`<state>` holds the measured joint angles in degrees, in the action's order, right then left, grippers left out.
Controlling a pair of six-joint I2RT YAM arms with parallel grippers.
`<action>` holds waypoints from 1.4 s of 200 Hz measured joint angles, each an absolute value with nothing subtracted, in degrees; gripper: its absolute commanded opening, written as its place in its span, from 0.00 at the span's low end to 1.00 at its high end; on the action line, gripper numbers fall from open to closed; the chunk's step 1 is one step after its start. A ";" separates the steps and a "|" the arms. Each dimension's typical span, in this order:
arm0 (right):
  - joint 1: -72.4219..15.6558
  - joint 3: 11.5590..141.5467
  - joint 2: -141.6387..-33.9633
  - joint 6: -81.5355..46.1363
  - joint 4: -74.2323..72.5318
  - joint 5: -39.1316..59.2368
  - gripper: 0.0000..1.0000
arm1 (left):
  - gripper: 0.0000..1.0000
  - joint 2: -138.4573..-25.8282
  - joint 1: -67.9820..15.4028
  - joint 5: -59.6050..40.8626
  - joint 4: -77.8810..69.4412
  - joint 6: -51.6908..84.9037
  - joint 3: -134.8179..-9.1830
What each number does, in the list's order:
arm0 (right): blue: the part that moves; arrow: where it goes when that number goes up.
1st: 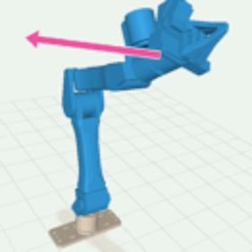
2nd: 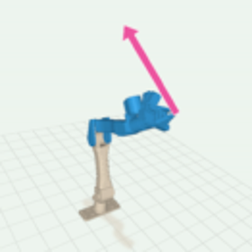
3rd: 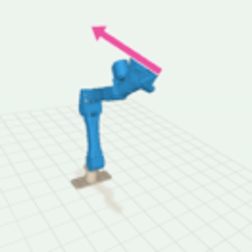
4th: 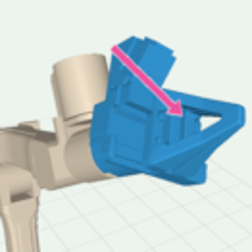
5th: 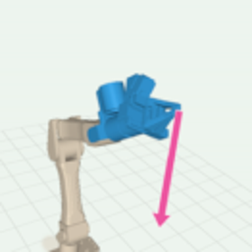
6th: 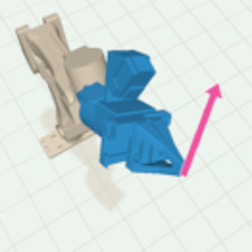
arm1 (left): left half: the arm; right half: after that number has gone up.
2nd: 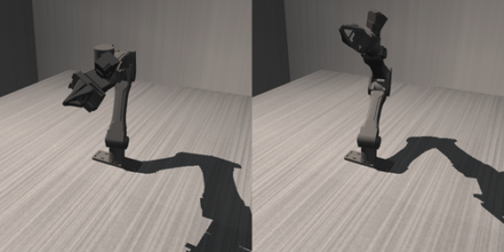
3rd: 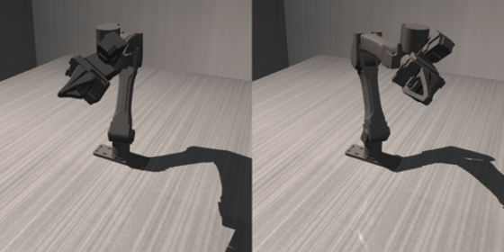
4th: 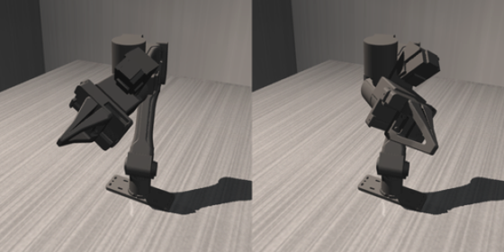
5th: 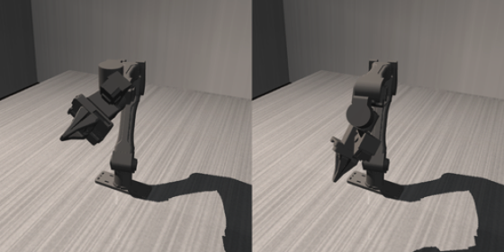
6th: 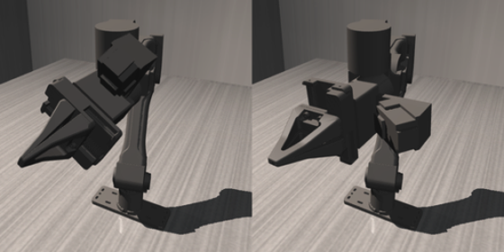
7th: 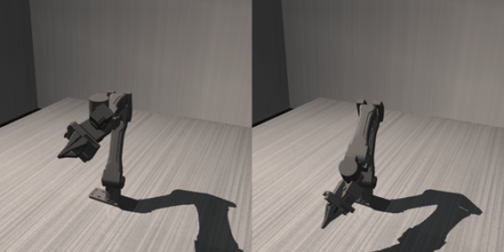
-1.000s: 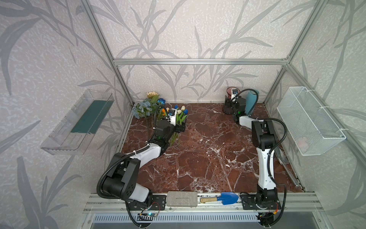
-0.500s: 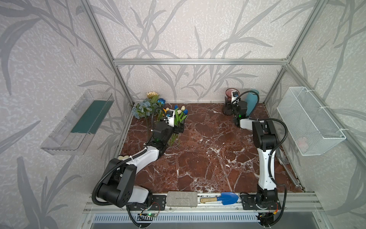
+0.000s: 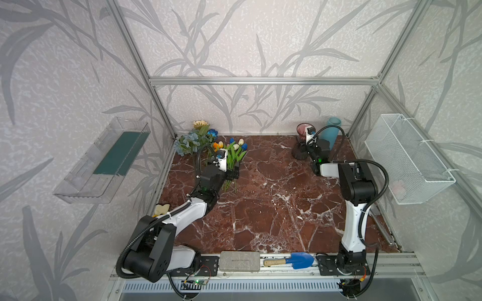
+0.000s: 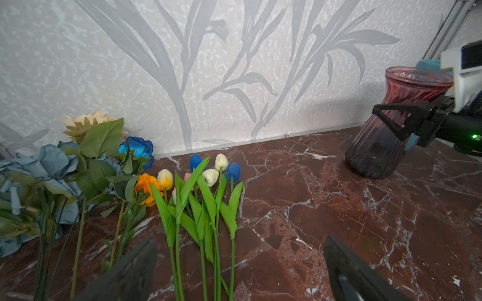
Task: Arrange the flowers into the vase
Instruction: 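Grasp the pink vase rim with the right gripper while left hovers over tulips, then carry the pink vase toward the table center with the right gripper and set it down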
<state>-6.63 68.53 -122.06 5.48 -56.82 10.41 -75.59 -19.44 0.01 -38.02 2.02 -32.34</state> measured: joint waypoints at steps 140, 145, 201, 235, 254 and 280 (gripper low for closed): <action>-27.99 44.29 -107.66 1.74 -67.75 26.22 0.18 | 0.99 -68.25 -19.44 6.02 -40.51 -0.03 -24.01; -29.10 43.77 -107.50 1.85 -68.25 26.41 0.18 | 0.99 -68.05 -19.44 6.31 -40.75 -0.01 -23.94; -35.40 42.76 -107.57 2.90 -70.50 27.86 0.25 | 0.99 -67.51 -19.44 8.12 -42.50 0.05 -22.98; -35.86 41.98 -107.57 4.49 -72.03 26.61 0.55 | 0.99 -67.66 -19.44 8.62 -42.52 0.03 -22.98; -35.90 41.87 -107.57 5.19 -72.40 26.06 0.71 | 0.99 -67.94 -19.44 8.75 -42.54 0.03 -22.98; -35.90 41.87 -107.57 6.09 -74.63 25.15 0.80 | 0.99 -68.29 -19.44 8.75 -42.50 0.03 -23.00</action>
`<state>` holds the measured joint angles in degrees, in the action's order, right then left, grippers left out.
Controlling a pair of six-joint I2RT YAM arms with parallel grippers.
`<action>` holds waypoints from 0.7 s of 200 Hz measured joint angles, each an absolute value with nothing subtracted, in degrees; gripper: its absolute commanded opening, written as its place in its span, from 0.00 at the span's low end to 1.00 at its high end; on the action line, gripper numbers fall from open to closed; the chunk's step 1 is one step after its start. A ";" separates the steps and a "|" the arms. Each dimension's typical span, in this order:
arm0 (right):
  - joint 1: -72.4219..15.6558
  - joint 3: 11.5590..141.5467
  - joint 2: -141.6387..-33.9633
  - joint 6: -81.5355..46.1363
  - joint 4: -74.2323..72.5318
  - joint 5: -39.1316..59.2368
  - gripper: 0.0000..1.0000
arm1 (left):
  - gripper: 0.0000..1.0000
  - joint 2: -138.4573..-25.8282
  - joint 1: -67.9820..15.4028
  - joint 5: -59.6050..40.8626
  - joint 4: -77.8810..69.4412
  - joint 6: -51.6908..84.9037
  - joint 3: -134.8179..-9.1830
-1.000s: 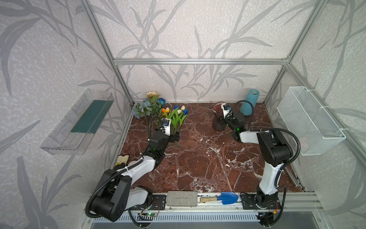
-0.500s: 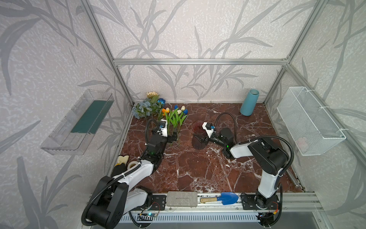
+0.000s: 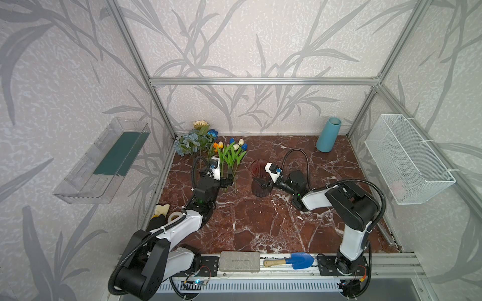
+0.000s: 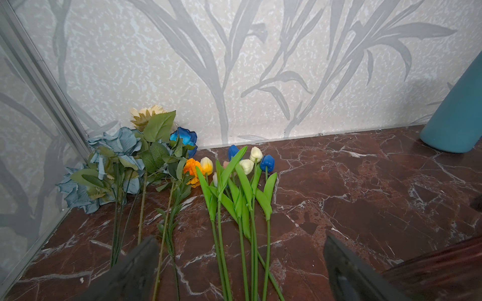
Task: Arrange the flowers into the vase
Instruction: 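Carry the pink vase toward the table center with the right gripper and set it down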
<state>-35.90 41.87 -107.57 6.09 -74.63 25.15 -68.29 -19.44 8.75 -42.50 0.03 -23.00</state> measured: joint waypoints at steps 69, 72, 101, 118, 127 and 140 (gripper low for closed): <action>-35.83 40.36 -107.42 8.71 -77.30 22.09 0.98 | 0.99 -68.34 -19.44 8.95 -41.56 0.08 -23.22; -35.83 40.12 -107.35 8.80 -77.36 21.98 0.98 | 0.99 -68.34 -19.44 8.97 -41.50 0.10 -23.22; -35.66 36.56 -105.54 9.78 -77.49 20.53 0.99 | 0.99 -68.34 -19.44 9.04 -39.94 0.64 -24.34; -35.31 34.52 -104.22 9.93 -77.78 19.86 0.99 | 0.99 -68.34 -19.44 9.15 -39.13 0.89 -25.34; -35.16 33.41 -103.46 10.00 -77.80 19.53 0.99 | 0.99 -68.34 -19.44 9.19 -38.79 1.08 -25.74; -35.14 31.27 -101.86 10.15 -77.78 19.14 0.99 | 0.99 -68.34 -19.44 9.28 -38.02 1.13 -26.24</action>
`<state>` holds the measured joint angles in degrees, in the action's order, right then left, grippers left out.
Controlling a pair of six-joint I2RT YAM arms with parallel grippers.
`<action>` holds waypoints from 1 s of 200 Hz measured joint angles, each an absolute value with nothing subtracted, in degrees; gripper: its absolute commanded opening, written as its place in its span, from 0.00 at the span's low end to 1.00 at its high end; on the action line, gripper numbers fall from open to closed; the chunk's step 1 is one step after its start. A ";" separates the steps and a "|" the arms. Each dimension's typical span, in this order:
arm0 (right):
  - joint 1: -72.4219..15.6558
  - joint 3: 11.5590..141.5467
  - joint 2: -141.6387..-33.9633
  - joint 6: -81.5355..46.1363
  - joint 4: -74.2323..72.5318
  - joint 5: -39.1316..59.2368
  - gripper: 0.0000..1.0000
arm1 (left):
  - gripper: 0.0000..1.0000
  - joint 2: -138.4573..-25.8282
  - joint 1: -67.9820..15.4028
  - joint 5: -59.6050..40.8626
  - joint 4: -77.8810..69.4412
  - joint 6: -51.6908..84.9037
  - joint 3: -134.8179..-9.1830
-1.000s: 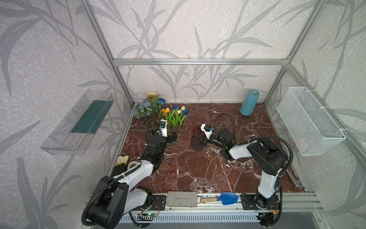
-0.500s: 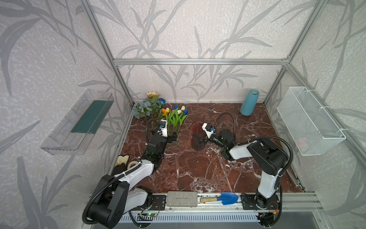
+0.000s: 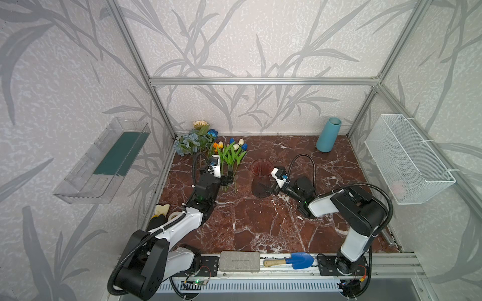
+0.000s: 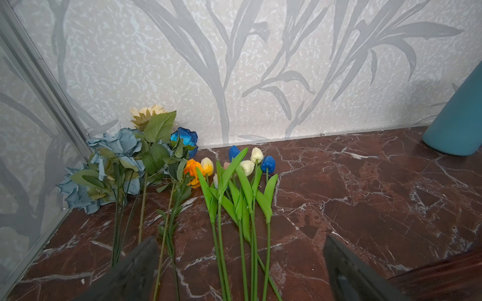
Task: Arrange the flowers into the vase
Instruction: 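Carry the pink vase toward the table center with the right gripper and set it down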
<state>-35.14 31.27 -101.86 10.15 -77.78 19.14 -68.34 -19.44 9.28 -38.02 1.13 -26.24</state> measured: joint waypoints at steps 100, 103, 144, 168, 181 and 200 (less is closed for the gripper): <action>-35.14 16.36 -60.42 9.85 -57.47 12.82 0.88 | 0.63 -77.76 -14.46 6.24 -14.11 6.52 -45.82; -35.14 16.34 -58.41 9.61 -55.94 12.45 0.87 | 0.61 -78.89 -13.93 5.82 -12.62 6.98 -47.24; -37.60 12.03 -48.88 8.56 -49.50 8.97 0.83 | 0.32 -89.62 -11.60 4.34 2.13 6.98 -60.36; -38.81 7.22 -52.40 8.86 -50.43 7.27 0.83 | 0.31 -96.40 -11.53 3.97 11.20 6.66 -68.10; -39.27 4.95 -55.11 8.86 -51.68 6.11 0.83 | 0.40 -99.74 -11.53 4.08 15.97 6.52 -72.07; -40.25 3.88 -57.17 8.58 -53.84 5.74 0.83 | 0.41 -103.31 -11.53 4.19 21.10 6.52 -75.72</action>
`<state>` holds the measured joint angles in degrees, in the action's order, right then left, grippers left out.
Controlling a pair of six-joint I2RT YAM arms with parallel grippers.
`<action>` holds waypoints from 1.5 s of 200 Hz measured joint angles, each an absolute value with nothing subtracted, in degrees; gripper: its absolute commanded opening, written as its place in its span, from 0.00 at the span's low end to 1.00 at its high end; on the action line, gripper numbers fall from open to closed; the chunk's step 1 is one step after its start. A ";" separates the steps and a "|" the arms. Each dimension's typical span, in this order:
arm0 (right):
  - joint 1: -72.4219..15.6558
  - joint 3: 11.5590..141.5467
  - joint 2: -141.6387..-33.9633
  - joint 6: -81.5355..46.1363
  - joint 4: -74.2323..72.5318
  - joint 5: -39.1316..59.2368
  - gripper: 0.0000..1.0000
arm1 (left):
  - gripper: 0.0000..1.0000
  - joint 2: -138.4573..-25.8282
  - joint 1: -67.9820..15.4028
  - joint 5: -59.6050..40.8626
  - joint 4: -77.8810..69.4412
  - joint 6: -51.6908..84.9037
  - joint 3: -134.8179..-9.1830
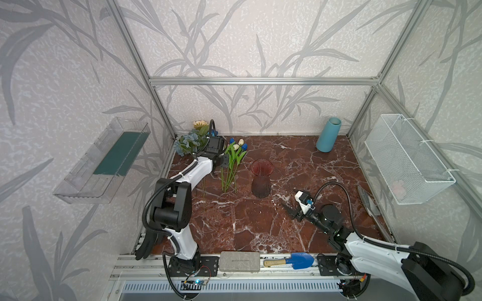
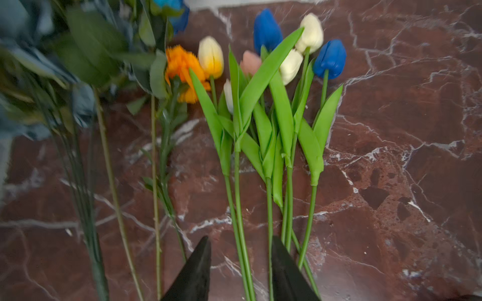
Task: Arrange the flowers into the vase
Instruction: 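Carry the pink vase toward the table center with the right gripper and set it down, then lower the left gripper onto the green tulip stems while the right arm withdraws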
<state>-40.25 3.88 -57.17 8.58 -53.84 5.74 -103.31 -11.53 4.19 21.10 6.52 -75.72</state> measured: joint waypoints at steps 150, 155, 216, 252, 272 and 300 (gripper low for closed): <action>-45.19 4.49 -52.23 10.15 -55.81 3.42 0.83 | 0.29 -121.45 -11.11 7.46 32.38 2.61 -91.35; -45.19 4.49 -52.03 10.15 -55.64 3.42 0.83 | 0.29 -121.89 -11.11 7.42 32.86 2.55 -91.96; -45.17 4.49 -49.87 10.46 -54.39 3.14 0.83 | 0.18 -125.49 -11.11 7.38 36.67 2.20 -96.75; -45.17 4.49 -49.08 10.59 -53.60 2.50 0.83 | 0.10 -126.37 -11.11 7.44 38.33 2.24 -97.78; -45.19 4.49 -49.08 10.61 -53.60 2.46 0.83 | 0.07 -126.43 -11.11 7.60 38.79 2.57 -97.78; -45.19 4.49 -49.08 10.61 -53.60 2.39 0.83 | 0.07 -126.39 -11.11 8.38 39.44 3.05 -97.78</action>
